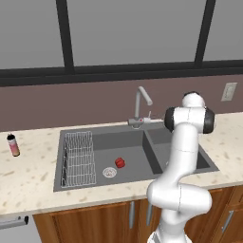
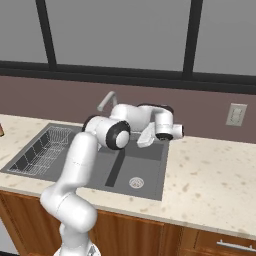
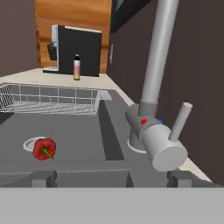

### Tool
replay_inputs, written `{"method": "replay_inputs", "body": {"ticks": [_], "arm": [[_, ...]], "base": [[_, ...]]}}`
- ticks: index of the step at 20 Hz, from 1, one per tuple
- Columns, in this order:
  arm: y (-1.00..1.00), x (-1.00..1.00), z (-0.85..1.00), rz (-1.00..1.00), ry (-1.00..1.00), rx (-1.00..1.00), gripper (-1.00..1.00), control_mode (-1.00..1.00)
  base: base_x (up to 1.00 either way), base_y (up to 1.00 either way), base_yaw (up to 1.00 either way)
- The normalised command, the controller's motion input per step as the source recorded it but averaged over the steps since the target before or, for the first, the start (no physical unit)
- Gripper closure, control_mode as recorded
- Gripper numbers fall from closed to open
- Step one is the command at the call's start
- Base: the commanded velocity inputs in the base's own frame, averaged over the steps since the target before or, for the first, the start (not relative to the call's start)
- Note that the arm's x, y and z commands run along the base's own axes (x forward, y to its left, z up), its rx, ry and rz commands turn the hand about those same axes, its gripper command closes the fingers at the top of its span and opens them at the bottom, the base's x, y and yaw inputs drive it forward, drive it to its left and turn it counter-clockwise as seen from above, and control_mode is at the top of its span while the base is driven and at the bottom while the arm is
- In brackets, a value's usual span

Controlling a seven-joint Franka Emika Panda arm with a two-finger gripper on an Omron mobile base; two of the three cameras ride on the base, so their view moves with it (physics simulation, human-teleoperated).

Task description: Turn on the sink faucet. Then move the bell pepper from the counter to the sink. Turn off the sink. Move the vegetable from the sink to the pot next to the stove. Finally move the pot to the rear right burner.

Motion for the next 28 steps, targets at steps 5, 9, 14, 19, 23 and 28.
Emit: {"method": "replay_inputs", "body": {"ticks": [5, 9, 14, 19, 23, 28], "arm": [[0.28, -0.97, 0.13, -0.04, -0.01, 0.00, -1.00, -1.00], [0.49, -0.90, 0.28, -0.08, 0.00, 0.00, -1.00, -1.00], [0.60, -0.75, 0.41, -0.11, 0.00, 0.00, -1.00, -1.00], [0.60, -0.66, 0.42, -0.11, 0.00, 0.00, -1.00, -1.00], [0.59, -0.59, 0.41, -0.11, 0.01, -0.02, -1.00, -1.00], [0.59, -0.45, 0.36, -0.10, 0.08, -0.07, -1.00, -1.00]], "base": [[0.00, 0.00, 0.00], [0.00, 0.00, 0.00], [0.00, 0.00, 0.00], [0.00, 0.00, 0.00], [0.00, 0.00, 0.00], [0.00, 0.00, 0.00]]}}
